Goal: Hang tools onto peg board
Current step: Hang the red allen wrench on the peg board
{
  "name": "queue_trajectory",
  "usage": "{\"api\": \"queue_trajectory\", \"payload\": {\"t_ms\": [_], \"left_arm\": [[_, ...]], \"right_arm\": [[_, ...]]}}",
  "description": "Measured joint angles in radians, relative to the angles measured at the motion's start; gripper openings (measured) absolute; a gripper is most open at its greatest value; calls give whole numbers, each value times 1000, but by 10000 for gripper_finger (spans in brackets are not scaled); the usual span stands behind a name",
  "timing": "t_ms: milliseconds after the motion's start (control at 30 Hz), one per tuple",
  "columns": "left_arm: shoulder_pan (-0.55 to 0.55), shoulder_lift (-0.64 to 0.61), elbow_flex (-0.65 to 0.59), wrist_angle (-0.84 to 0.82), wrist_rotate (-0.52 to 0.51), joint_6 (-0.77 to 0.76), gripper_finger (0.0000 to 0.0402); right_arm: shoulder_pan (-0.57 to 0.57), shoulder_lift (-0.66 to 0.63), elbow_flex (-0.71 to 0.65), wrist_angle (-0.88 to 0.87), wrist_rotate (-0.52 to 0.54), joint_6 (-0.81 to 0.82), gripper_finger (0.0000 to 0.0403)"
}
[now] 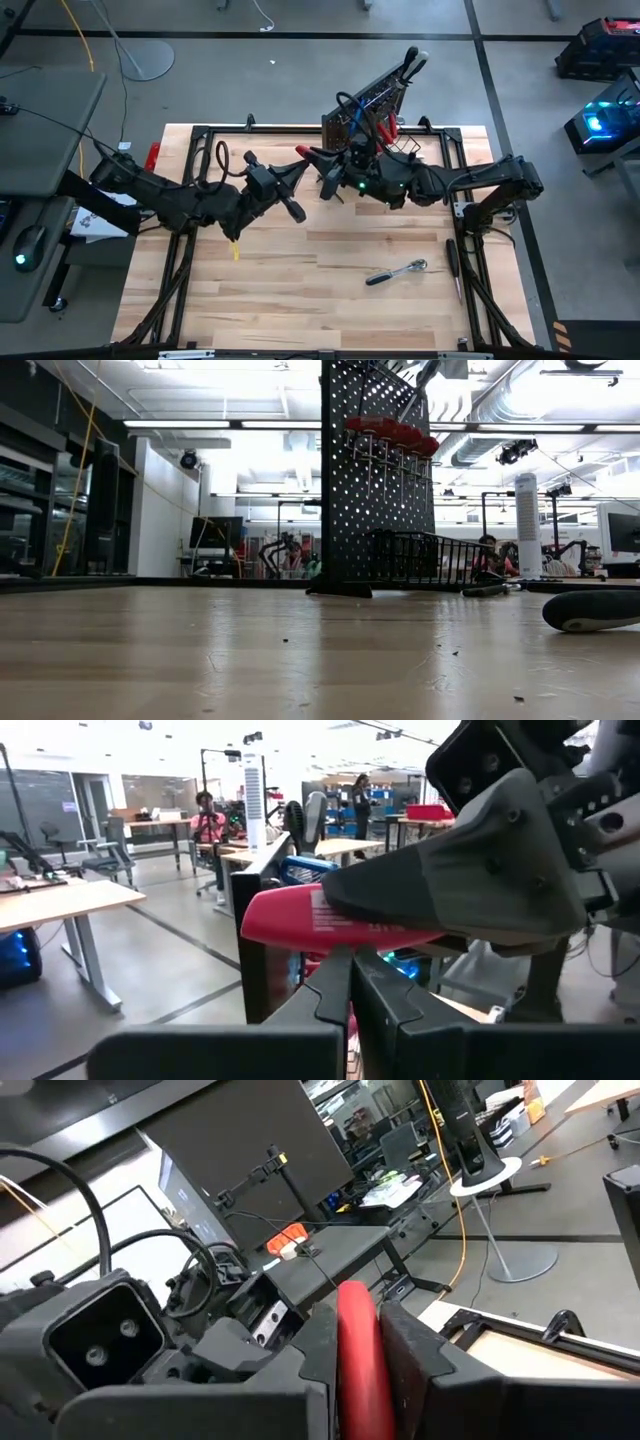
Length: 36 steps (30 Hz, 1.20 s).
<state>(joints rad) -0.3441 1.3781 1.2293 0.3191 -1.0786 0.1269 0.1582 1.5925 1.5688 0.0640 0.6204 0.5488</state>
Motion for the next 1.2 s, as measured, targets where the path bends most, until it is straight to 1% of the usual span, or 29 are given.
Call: {"api": "queue_trajectory", "payload": {"t_ms": [133, 233, 333, 433, 500, 567, 667, 700, 733, 800, 833, 900, 933, 1000, 1033, 1067, 1100, 1133, 1200], "left_arm": [[10, 0, 0, 1, -1, 41, 1], [9, -3, 0, -3, -5, 90, 1], [-14, -22, 1, -30, -67, 134, 1], [-54, -59, 1, -146, -132, 121, 1], [-76, -87, 2, -296, -146, 14, 1], [-88, -117, 2, -518, -128, -190, 1], [-84, -154, -30, -834, -21, -574, 1], [-81, -160, -54, -893, 11, -671, 1], [-81, -165, -87, -918, 37, -741, 1], [-84, -175, -159, -885, 74, -809, 1], [-84, -180, -192, -820, 98, -810, 1], [-76, -185, -261, -613, 162, -762, 1], [-64, -182, -295, -497, 214, -721, 0], [-19, -165, -358, -253, 378, -640, 0], [11, -155, -383, -156, 463, -618, 0], [44, -141, -398, -92, 525, -616, 0], [75, -126, -400, -62, 567, -626, 0], [105, -114, -398, -55, 592, -642, 0], [169, -91, -392, -73, 611, -653, 0]], "right_arm": [[5, -2, 0, 12, -1, -11, 36], [9, -19, 0, -19, -9, -24, 36], [16, -60, 0, -92, 3, -43, 36], [30, -123, 0, -214, 47, -58, 36], [46, -167, 0, -327, 89, -50, 36], [73, -212, 0, -474, 144, -3, 36], [134, -270, 1, -722, 236, 131, 36], [156, -285, 1, -808, 266, 189, 36], [179, -297, 1, -891, 298, 258, 36], [225, -313, 1, -1057, 361, 404, 36], [246, -315, 0, -1140, 392, 483, 36], [278, -317, -1, -1289, 450, 637, 36], [287, -317, -1, -1363, 480, 712, 36], [292, -318, -1, -1504, 541, 857, 36], [286, -319, -1, -1580, 567, 927, 36], [276, -322, -3, -1637, 593, 999, 36], [260, -335, -19, -1629, 622, 1031, 36], [237, -367, -54, -1603, 649, 1020, 36], [186, -436, -128, -1571, 645, 1019, 36]]}}
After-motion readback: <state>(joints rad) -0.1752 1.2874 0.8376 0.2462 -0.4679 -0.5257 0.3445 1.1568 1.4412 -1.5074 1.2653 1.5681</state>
